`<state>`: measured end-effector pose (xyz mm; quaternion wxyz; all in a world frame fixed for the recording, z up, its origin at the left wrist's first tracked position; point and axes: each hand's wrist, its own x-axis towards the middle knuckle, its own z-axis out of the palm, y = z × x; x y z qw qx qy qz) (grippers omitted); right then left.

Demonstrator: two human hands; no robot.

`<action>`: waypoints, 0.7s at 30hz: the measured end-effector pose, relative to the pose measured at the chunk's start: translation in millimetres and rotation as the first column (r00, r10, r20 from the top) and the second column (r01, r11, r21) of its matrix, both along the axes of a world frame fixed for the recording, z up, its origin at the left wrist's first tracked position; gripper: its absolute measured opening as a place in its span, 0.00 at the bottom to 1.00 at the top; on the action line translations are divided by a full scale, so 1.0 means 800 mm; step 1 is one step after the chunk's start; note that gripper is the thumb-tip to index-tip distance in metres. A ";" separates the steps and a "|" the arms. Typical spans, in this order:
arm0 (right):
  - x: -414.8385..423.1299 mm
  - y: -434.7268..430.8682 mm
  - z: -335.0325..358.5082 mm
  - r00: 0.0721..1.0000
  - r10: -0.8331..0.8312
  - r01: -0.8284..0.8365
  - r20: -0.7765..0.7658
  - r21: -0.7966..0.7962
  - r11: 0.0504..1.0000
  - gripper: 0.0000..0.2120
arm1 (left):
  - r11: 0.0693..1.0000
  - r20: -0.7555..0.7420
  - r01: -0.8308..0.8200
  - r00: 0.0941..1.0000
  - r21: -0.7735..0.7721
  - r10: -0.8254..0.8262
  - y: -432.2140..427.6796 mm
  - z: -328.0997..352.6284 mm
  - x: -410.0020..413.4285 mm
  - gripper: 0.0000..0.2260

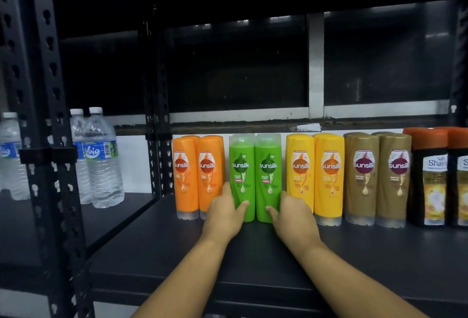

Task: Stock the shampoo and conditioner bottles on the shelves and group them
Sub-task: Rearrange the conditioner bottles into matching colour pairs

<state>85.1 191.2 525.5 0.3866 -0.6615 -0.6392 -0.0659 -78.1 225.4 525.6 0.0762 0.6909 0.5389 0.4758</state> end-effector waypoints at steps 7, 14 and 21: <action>0.005 0.001 -0.002 0.999 -0.032 0.034 0.037 -0.049 0.998 0.16 | 0.986 -0.008 -0.137 0.990 0.096 0.139 -0.008 0.006 -0.003 0.14; 0.022 -0.015 -0.004 0.994 0.109 -0.103 0.017 -0.185 0.977 0.15 | 0.990 -0.308 0.053 0.951 0.134 -0.009 -0.017 0.004 -0.002 0.06; 0.108 -0.105 0.011 0.922 0.360 -0.269 0.139 -0.437 0.858 0.19 | 0.890 -0.491 0.451 0.762 -0.066 -0.422 -0.035 0.003 0.030 0.11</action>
